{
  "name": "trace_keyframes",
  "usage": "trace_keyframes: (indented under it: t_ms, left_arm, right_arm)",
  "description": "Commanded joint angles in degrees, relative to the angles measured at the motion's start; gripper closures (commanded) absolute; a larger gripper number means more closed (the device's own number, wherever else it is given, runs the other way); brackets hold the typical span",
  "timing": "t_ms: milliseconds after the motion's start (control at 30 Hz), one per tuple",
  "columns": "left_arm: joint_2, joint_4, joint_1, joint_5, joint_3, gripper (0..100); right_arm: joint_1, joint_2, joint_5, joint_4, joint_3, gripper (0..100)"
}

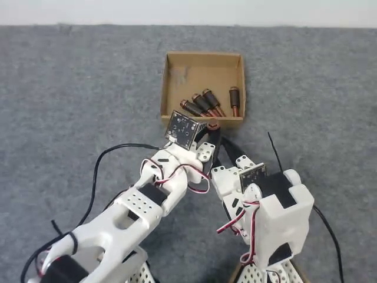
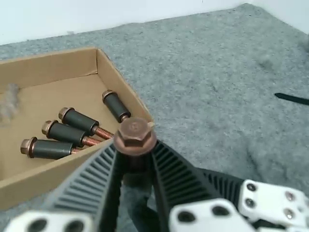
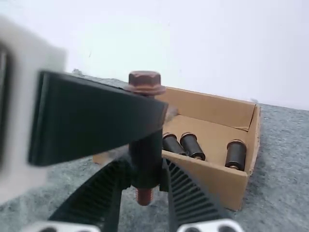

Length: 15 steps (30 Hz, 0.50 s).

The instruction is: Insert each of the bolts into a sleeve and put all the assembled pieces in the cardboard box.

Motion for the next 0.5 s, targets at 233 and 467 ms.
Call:
trace_keyframes:
  t_ms: [233,467]
  left_arm:
    - [-1.1,-0.1,-1.3,0.8,1.2,91]
    - [-1.1,-0.3,-1.9,0.8,3.2,80]
  right_arm:
    - [0.4,-0.4,-0.4,-1.5,0.9,99.1]
    - [0.4,-0.4,-0.4,-1.5,0.9,99.1]
